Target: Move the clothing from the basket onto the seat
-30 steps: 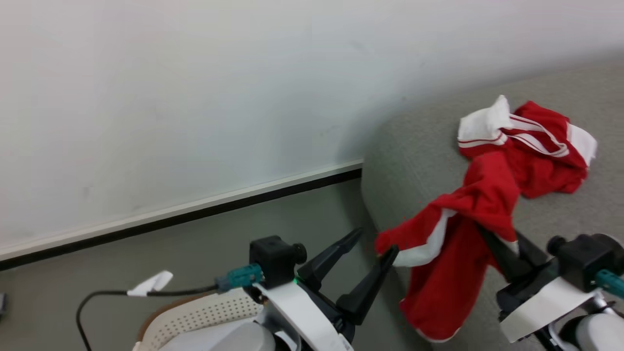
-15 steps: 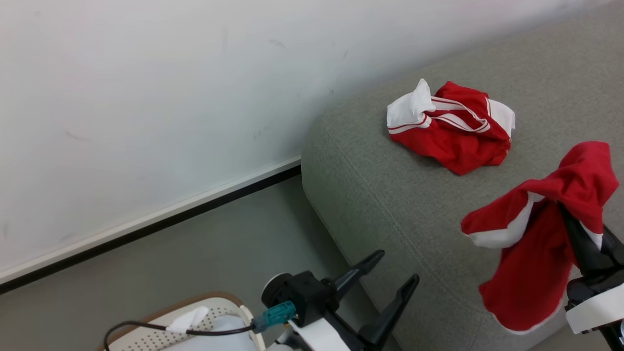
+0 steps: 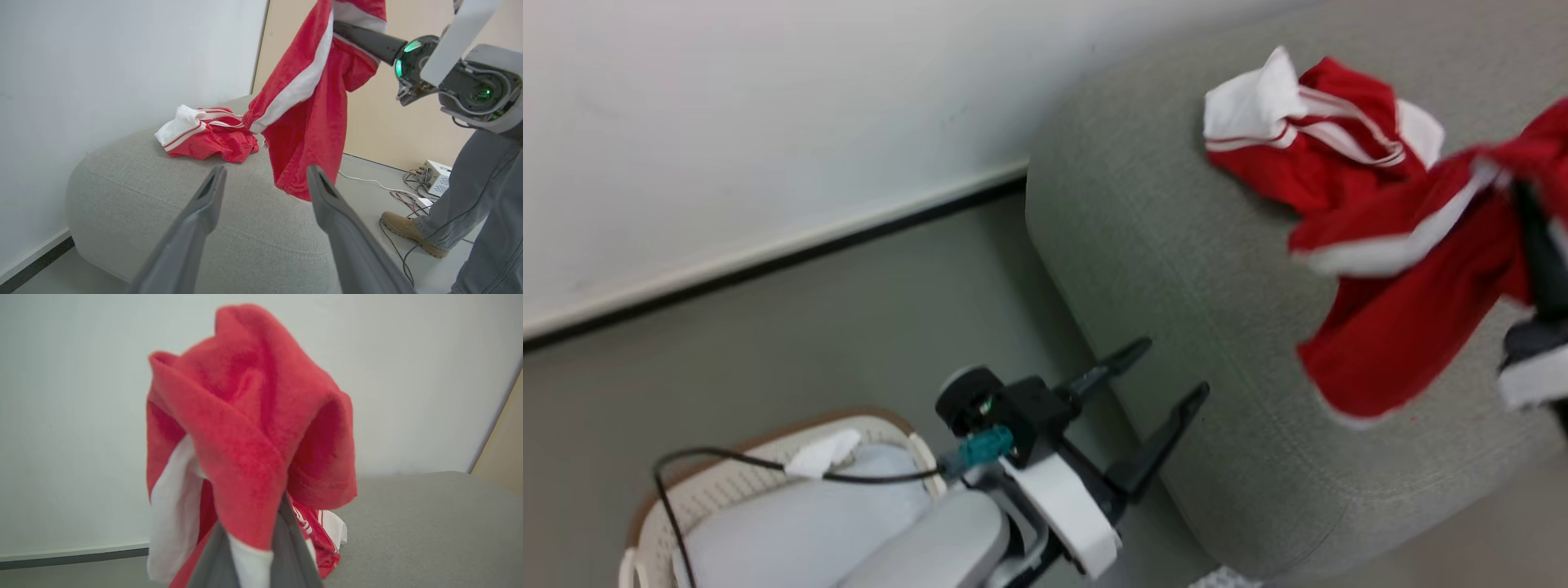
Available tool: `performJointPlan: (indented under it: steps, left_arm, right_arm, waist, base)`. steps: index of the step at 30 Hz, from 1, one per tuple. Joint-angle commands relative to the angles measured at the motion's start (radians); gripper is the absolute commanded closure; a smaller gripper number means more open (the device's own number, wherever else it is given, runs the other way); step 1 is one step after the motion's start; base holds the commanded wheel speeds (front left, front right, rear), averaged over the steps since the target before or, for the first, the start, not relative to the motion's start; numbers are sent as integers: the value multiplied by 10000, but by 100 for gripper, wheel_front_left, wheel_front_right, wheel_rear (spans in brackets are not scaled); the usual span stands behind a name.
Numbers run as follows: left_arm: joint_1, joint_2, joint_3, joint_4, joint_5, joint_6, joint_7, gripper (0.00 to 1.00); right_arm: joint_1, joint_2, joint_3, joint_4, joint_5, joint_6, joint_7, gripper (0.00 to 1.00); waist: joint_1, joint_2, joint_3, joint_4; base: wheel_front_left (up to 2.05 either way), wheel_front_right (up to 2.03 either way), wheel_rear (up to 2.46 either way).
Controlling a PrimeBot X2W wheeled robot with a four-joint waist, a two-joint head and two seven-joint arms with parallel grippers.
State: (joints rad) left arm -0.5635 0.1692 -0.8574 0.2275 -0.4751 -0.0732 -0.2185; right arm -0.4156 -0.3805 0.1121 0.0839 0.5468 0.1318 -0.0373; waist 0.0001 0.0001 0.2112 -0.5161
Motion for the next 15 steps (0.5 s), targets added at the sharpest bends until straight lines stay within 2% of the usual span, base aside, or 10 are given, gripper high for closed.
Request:
performJointPlan:
  steps: [1, 7, 11, 15]
  left_arm:
    - [-252, 133, 56, -39, 128, -28, 76, 0]
    - [-1500, 558, 317, -436, 545, 37, 632, 0]
    - [-1870, 762, 505, -791, 698, 175, 723, 0]
    - [-1854, 1054, 742, -1266, 712, 422, 692, 0]
  right_arm:
    - [-530, -46, -156, 225, 99, -19, -77, 100]
    - [-3742, -533, -1263, 2180, 320, -19, -231, 100]
    - [-5786, -1341, -2437, 3838, -22, -19, -375, 100]
    - [-7314, -2127, -3587, 5607, -850, -19, -575, 100]
  waist:
    - [-1, -1, 1124, 503]
    - [-1, -1, 3071, 1309]
    - [-1, -1, 3927, 2008]
    - [-1, -1, 4533, 2659]
  base:
    - [0, 0, 0]
    - [0, 0, 0]
    - [0, 0, 0]
    - [0, 0, 0]
